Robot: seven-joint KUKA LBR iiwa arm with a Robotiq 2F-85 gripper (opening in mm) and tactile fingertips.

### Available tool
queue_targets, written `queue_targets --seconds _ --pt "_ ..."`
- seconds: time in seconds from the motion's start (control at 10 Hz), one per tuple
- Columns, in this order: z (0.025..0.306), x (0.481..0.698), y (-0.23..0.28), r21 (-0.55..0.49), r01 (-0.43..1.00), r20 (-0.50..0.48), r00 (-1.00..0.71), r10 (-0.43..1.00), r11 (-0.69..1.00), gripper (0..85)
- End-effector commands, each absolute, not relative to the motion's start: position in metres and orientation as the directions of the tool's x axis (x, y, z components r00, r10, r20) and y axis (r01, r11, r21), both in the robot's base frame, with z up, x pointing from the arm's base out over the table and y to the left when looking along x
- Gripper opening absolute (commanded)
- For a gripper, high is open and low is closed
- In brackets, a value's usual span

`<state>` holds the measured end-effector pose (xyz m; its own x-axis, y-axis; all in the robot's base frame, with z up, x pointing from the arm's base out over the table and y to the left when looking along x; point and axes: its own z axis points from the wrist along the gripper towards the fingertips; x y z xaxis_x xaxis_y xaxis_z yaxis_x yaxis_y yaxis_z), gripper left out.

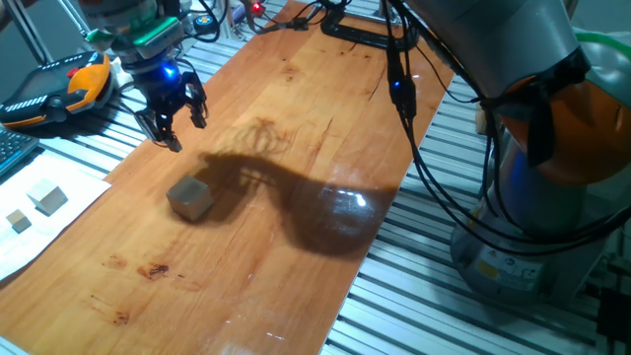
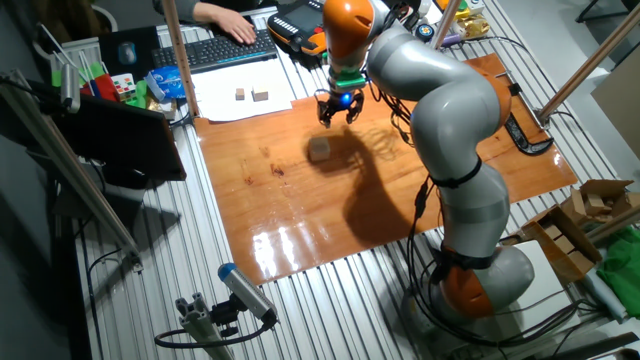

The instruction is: Hold a small block with the gripper and sweep it from left to right on the table

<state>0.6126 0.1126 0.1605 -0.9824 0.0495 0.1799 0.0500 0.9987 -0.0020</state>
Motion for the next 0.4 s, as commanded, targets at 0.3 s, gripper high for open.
queue_targets --seconds 0.3 --pt "0.1619 0.6109 0.1129 0.001 0.039 0.192 -0.981 0.038 0.999 68.3"
